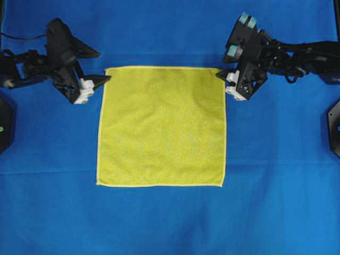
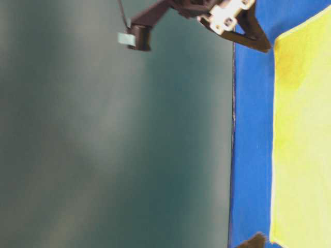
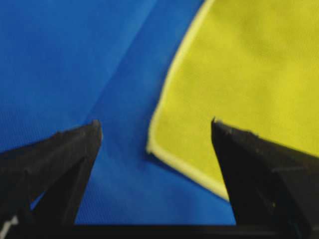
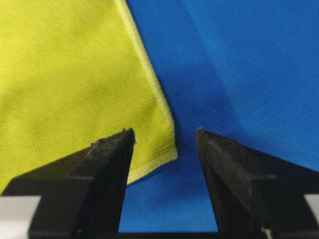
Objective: Fold the yellow towel.
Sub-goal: 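Move both grippers to the towel's top corners and grasp them, then lift the top corners and fold them down toward the bottom edge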
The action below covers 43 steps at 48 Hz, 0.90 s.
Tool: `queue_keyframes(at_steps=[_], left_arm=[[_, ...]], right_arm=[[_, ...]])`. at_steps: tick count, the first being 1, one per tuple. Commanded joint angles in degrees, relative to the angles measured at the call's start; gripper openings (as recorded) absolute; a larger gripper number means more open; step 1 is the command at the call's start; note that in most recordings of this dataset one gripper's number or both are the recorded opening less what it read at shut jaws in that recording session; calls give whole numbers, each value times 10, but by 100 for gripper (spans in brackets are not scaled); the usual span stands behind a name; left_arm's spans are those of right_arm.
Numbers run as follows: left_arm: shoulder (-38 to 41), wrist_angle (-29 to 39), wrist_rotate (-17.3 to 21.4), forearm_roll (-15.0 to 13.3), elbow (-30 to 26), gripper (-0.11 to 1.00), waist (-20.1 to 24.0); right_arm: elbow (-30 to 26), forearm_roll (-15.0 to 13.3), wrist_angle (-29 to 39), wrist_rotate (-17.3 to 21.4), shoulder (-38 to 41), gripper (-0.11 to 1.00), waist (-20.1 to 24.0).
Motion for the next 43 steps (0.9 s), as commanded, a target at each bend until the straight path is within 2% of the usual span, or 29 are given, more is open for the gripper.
queue_keyframes(at_steps=[1, 9, 16, 20, 28, 33, 43], left_arm=[[31, -15, 1, -1, -22, 85, 10], [76, -11, 2, -1, -48, 84, 12], [81, 14, 3, -1, -53, 78, 14], [81, 23, 3, -1, -51, 66, 14], [81, 47, 4, 0, -52, 24, 13], [80, 57, 6, 1, -54, 3, 13], [50, 92, 11, 1, -55, 3, 13]], right_arm=[[-14, -1, -11, 0, 14, 58, -4], [-16, -1, -11, 1, 24, 57, -7], [-14, -1, -21, 1, 25, 56, -10], [-14, -1, -23, 0, 26, 48, -10], [-7, -1, -18, -2, 28, 4, -10], [-6, -1, -14, -1, 26, 2, -10], [-6, -1, -4, 1, 13, 2, -10]])
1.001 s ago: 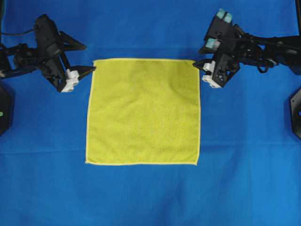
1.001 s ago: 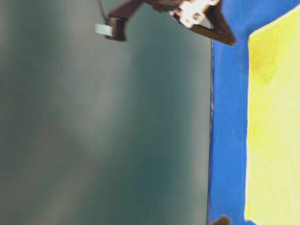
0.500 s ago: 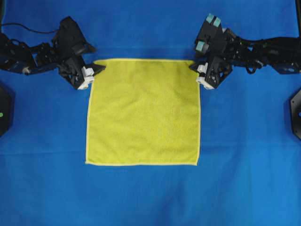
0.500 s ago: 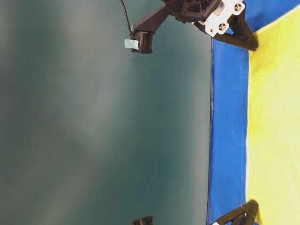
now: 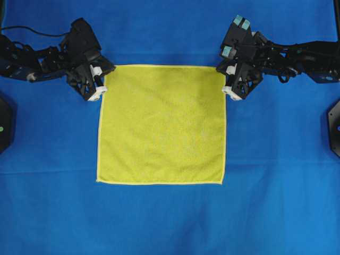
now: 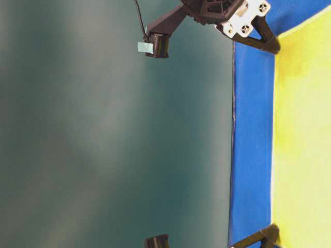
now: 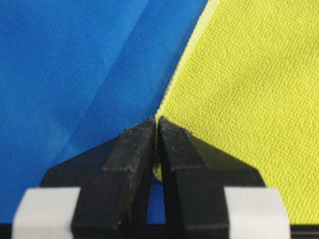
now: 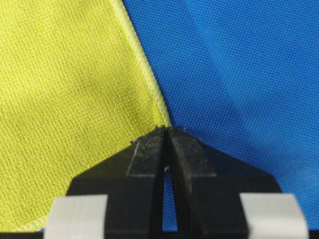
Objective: Fold the yellow towel.
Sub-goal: 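Lift the top corners and fold them down toward the bottom edge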
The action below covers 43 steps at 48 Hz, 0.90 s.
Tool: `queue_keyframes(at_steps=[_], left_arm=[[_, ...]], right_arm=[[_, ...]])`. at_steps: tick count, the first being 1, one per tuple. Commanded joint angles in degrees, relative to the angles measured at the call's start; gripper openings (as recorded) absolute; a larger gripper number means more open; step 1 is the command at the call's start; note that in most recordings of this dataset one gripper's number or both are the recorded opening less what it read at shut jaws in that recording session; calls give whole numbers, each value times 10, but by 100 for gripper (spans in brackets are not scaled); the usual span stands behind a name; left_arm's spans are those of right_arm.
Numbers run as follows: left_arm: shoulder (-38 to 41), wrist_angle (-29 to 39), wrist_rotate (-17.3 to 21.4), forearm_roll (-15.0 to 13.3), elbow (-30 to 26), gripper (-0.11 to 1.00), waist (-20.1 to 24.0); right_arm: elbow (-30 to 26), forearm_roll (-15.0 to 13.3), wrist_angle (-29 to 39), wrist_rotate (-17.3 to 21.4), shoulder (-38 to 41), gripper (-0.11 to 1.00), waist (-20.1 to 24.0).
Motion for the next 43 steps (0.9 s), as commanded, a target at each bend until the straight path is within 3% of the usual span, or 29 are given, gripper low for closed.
queue_keyframes(at_steps=[1, 15, 31, 43], left_arm=[[-26, 25, 1, -1, -1, 3, 3], [-138, 88, 2, -1, -3, 3, -12], [-142, 99, 0, -1, 3, 3, -24], [-155, 140, -15, -1, 5, 3, -85]], right_arm=[[-2, 0, 7, 1, -20, 2, -2], [-2, 0, 40, 1, -76, 2, -2], [-5, 3, 40, 3, -83, 2, 2], [-7, 11, 88, 20, -120, 2, 55]])
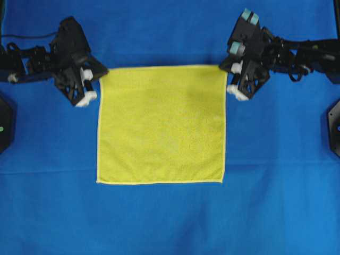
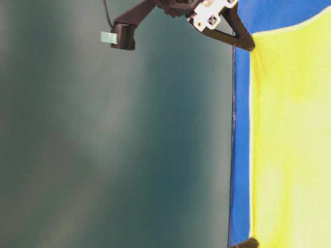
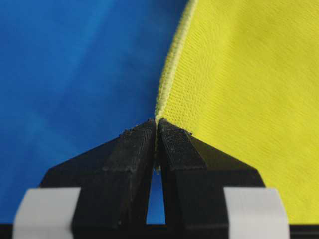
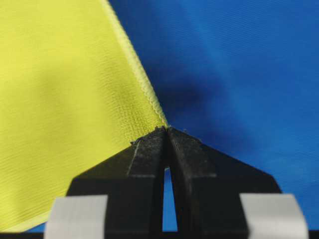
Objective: Fold the yellow towel.
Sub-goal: 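Lift the top corners and fold them down toward the bottom edge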
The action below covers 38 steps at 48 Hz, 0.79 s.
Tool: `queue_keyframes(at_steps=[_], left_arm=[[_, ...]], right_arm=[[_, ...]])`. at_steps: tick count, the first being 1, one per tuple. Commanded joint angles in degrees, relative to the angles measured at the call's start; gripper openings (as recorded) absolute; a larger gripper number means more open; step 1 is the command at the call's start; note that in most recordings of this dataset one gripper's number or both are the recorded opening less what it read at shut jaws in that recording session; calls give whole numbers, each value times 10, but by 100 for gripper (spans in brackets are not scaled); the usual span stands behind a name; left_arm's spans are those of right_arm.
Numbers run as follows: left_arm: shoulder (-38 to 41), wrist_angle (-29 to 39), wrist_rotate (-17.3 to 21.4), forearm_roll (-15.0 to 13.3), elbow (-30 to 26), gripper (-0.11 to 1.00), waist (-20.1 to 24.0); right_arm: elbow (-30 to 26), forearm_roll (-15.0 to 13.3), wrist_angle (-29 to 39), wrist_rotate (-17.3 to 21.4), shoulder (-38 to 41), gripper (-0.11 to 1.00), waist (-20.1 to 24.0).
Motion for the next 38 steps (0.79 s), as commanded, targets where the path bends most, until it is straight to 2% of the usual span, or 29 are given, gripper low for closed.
queue_keyframes(at_steps=[1, 6, 11, 27, 38], left_arm=[[-17, 18, -5, -1, -5, 3, -33], [-27, 38, -19, -1, -7, 3, -79], [-34, 48, -49, -1, -6, 3, -137], [-20, 57, -174, -1, -9, 3, -290], [-1, 54, -221, -1, -11, 3, -360]], right_arm=[[-9, 4, 15, 12, -25, 2, 24], [-4, 4, 24, 37, -36, 2, 62], [-2, 4, 27, 67, -34, 2, 108], [-1, 4, 28, 170, -26, 2, 252], [-4, 4, 28, 206, -17, 2, 304]])
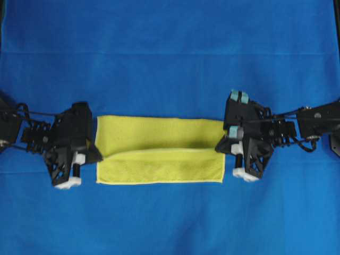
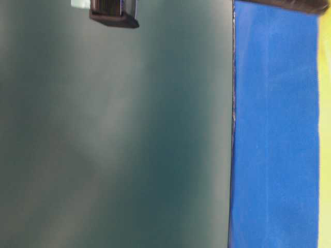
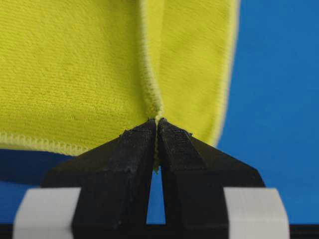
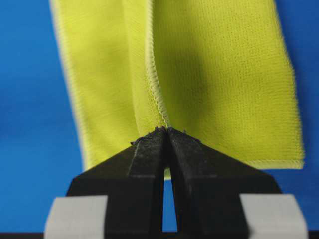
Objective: Fold the yellow towel.
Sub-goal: 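Lift the top corners and fold them down toward the bottom edge, then open both grippers to release the folded edge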
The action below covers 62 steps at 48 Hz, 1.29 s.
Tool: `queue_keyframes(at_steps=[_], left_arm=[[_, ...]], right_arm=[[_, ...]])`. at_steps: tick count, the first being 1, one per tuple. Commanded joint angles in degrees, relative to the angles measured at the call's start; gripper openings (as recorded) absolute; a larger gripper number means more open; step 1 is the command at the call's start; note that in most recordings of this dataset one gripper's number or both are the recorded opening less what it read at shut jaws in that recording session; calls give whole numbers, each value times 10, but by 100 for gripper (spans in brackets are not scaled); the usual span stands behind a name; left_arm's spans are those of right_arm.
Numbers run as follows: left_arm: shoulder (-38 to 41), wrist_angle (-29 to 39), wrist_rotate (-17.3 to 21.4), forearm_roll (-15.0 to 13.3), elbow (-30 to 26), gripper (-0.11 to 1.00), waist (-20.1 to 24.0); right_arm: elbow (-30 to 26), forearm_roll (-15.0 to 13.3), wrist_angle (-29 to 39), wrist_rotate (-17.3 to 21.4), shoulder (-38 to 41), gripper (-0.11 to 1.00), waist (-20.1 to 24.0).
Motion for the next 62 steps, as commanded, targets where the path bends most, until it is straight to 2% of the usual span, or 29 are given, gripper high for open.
queue_keyframes(at_steps=[1, 14, 23, 27, 32, 35, 36, 38, 44, 47, 53, 62], left_arm=[[1, -4, -8, -1, -10, 3, -22], [13, -16, -12, -1, -11, 3, -47], [15, -18, -12, -1, -11, 4, -51], [15, -19, -12, -1, -11, 14, -51], [15, -20, -13, -1, -14, 41, -54], [15, -20, -13, -1, -18, 53, -57], [15, -20, -13, -1, -18, 56, -58], [14, -20, -13, -1, -23, 60, -62], [11, -18, -14, -1, -34, 58, -82], [6, -17, -14, -1, -38, 57, -95], [-8, -12, -12, -1, -37, 57, -106], [-42, 12, -4, -1, -31, 57, -73]], right_arm=[[-7, 2, -2, 9, 0, 2, 13], [-8, 2, -3, 36, 13, 2, 30], [-4, 2, -3, 41, 13, 2, 32], [-5, 2, -3, 42, 13, 2, 33], [-5, 2, -2, 43, 13, 3, 37], [-6, 2, -2, 43, 13, 4, 38], [-6, 2, -2, 43, 13, 6, 38], [-7, 2, -2, 43, 13, 17, 40], [-7, -1, -2, 40, 11, 55, 52], [-6, 0, -2, 41, 5, 66, 59], [-4, -1, -2, 41, -13, 58, 64], [4, -24, 11, 37, -46, 60, 34]])
